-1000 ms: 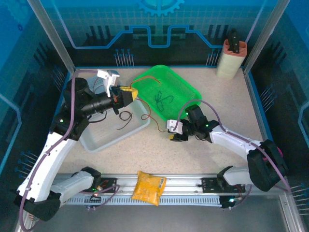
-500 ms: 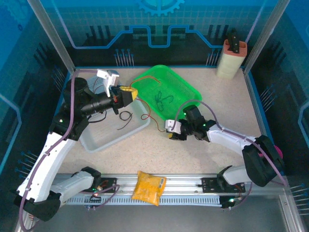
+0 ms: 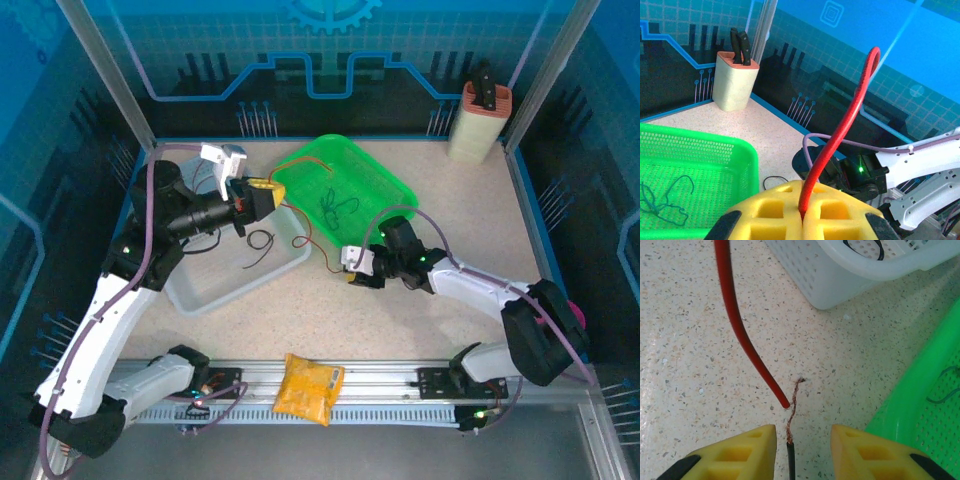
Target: Untangle the cables
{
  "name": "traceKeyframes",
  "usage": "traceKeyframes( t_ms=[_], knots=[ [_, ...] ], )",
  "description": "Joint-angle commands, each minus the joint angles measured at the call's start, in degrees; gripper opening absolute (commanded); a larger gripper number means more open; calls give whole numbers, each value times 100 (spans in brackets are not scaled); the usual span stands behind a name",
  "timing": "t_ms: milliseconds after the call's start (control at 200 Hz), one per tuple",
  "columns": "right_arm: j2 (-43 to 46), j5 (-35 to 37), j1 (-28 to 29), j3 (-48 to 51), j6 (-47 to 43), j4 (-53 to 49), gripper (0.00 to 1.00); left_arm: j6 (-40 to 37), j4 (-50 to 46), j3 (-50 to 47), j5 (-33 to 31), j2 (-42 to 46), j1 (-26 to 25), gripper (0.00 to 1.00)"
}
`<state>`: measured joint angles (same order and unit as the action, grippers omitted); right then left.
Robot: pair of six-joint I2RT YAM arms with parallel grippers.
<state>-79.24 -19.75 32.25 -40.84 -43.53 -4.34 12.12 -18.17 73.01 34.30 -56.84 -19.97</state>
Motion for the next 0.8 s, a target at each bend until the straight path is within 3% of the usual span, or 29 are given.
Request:
traceKeyframes(
  t_ms=[0, 515, 795],
  knots=[
    [-100, -170, 70, 3, 11, 125, 33, 104, 15, 99, -38, 85, 54, 0],
    [-115, -128, 71, 5, -24, 110, 30, 142, 46, 108, -19, 85, 54, 0],
    [-54, -123, 71, 40, -20, 143, 21, 146, 42, 98, -12, 83, 54, 0]
  ],
)
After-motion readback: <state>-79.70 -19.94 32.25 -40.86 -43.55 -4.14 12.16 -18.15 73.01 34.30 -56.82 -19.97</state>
